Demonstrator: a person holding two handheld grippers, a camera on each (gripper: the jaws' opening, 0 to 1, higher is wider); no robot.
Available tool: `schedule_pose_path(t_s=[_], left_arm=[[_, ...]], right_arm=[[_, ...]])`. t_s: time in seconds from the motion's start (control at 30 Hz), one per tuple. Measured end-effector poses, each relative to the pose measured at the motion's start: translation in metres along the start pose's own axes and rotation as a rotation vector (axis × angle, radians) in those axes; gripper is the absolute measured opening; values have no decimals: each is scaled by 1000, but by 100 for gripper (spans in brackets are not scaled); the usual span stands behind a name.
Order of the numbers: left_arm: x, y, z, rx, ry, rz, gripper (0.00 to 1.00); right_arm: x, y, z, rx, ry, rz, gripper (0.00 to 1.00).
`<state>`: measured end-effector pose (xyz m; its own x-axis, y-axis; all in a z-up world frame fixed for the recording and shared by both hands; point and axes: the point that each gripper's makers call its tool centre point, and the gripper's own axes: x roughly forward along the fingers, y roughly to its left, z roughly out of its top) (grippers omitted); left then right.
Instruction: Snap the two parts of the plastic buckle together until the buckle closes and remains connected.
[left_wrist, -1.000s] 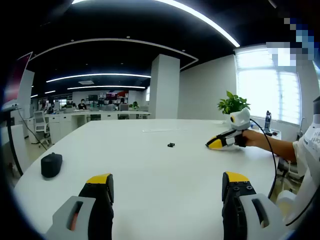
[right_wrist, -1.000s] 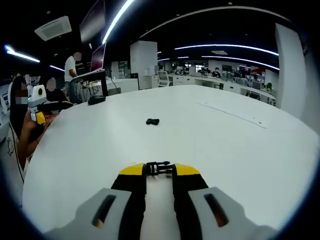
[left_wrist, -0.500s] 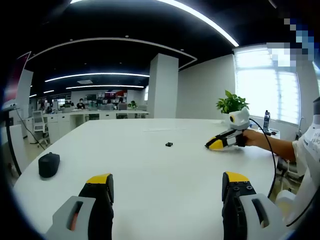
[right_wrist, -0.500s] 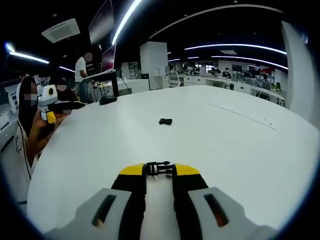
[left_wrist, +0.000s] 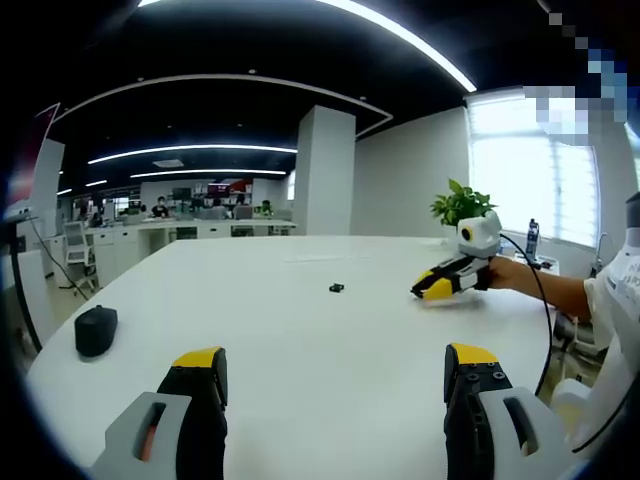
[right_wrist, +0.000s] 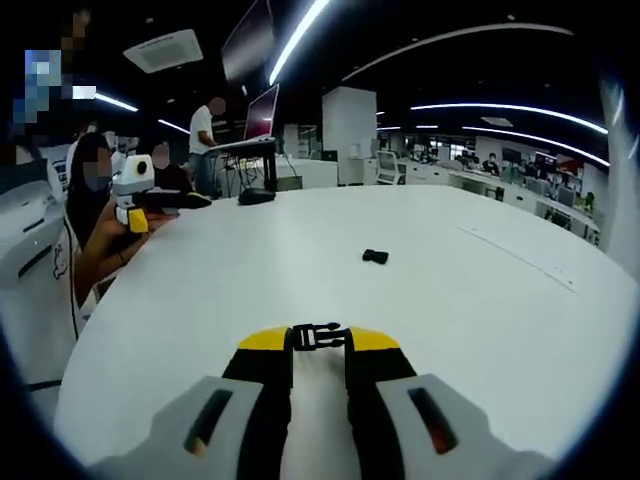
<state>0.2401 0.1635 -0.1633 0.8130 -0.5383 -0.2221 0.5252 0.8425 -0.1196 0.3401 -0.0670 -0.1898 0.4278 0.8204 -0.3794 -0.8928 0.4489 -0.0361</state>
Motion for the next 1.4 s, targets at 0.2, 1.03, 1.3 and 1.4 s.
schedule_pose_path(t_s=[0.2,1.03,1.3,1.4], left_arm=[[0,0,1,4,2,-2,91],[2,-1,0,5,7,-8,91],[3,-2,-2,5,11,-10,91],[2,-2,-1,4,9,-10,91]], right_arm=[[1,6,2,5,-19,50,19],[6,35,5,-28,-40,233,19],[5,44,9,-32,-58,263,19],[5,46,11,-25,-61,266,19]])
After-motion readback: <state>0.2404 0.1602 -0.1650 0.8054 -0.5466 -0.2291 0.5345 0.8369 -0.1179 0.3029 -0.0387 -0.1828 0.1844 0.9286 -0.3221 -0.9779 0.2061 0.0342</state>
